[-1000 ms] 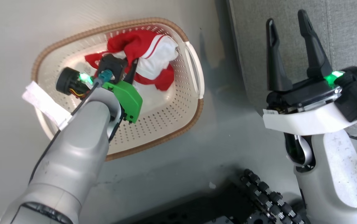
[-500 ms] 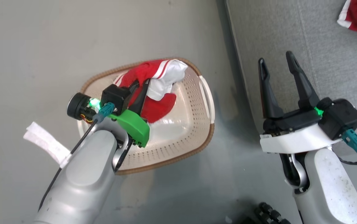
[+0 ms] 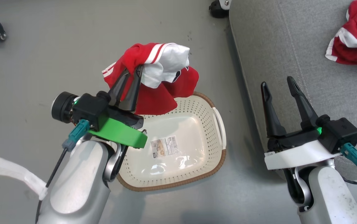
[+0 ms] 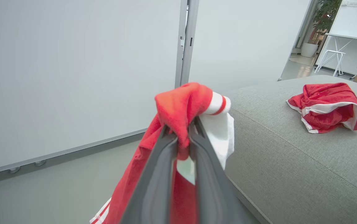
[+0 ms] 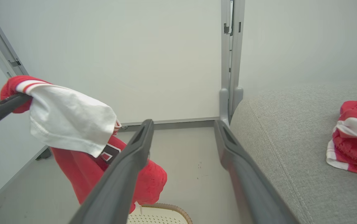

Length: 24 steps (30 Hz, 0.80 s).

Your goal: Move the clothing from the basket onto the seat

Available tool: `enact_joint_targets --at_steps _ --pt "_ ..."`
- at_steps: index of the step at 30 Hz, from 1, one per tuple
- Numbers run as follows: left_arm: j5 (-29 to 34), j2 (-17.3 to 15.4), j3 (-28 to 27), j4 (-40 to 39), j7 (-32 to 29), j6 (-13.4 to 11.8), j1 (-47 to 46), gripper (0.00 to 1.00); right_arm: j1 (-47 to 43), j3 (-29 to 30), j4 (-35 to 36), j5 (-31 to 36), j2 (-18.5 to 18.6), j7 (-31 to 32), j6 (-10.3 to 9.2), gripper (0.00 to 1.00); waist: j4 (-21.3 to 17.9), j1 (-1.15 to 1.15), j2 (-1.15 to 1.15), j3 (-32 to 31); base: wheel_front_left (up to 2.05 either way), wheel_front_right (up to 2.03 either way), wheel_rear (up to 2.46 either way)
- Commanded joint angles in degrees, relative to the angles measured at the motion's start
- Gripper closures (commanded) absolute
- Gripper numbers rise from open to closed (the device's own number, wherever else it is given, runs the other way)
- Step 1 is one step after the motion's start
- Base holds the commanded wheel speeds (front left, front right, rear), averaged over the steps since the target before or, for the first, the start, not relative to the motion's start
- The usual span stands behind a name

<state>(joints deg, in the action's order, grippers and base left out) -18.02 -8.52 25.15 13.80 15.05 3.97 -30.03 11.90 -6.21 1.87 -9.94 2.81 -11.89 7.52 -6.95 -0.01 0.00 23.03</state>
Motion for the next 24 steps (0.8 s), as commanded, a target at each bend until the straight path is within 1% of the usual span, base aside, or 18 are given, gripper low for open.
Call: enact_joint_targets --at_steps 1,6,10,18,24 --pt "0.24 -0.24 -0.78 -1.71 0.17 -0.52 1.35 1.00 -1.15 0.23 0.18 0.23 0.19 0.35 -0.06 0.00 2.51 0.01 0.00 -4.02 0.00 0.00 0.00" --pt "0.40 0.55 -3.60 -9.30 0.17 -0.91 3.87 1.00 -3.31 0.54 0.77 0.43 0.17 1.66 -0.06 0.00 3.44 0.01 0.00 -7.27 0.00 0.00 0.00" --pt "0.98 1.00 -5.11 -13.71 0.11 -1.01 6.27 1.00 -5.06 0.48 1.26 0.66 0.17 2.63 -0.06 0.00 3.82 0.01 0.00 -9.72 0.00 0.00 0.00" --pt "1.83 1.44 -5.41 -18.47 0.11 -1.09 12.64 1.00 -8.66 -0.71 2.01 0.29 0.17 4.35 -0.06 0.00 3.65 0.01 0.00 -14.44 0.00 0.00 0.00" --pt "1.30 1.89 -4.40 -19.74 0.11 -1.24 17.24 1.00 -11.16 -1.26 2.40 -0.14 0.17 5.38 -0.06 0.00 3.45 0.01 0.00 -17.38 0.00 0.00 0.00"
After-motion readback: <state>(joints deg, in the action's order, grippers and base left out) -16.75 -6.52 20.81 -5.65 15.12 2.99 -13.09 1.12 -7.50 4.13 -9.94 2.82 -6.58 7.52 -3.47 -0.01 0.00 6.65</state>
